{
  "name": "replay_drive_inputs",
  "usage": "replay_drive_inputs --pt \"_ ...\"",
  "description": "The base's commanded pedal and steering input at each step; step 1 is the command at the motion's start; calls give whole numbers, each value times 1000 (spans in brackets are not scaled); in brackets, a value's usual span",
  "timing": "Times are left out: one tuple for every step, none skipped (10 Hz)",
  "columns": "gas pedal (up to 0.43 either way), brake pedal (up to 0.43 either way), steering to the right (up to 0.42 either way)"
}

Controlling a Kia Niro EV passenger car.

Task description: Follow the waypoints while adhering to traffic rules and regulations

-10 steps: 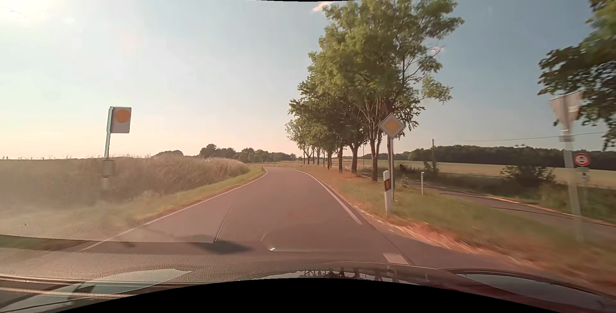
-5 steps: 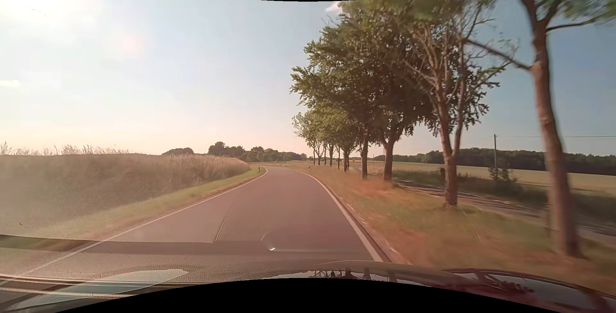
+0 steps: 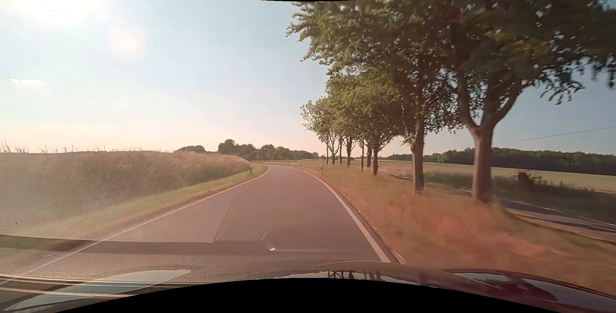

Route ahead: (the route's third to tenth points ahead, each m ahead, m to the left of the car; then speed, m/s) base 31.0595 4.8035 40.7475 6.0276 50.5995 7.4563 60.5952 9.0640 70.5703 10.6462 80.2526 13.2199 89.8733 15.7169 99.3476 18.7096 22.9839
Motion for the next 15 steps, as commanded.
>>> replay_drive_inputs --pt "228 0 -18" --pt "228 0 -18" --pt "228 0 -18" --pt "228 0 -19" --pt "228 0 -19" --pt "228 0 -19" --pt "228 0 -19" --pt "228 0 -20" --pt "228 0 -20" --pt "228 0 -19" --pt "228 0 -19" --pt "228 0 -19" --pt "240 0 -19" --pt "240 0 -20" --pt "240 0 -21"
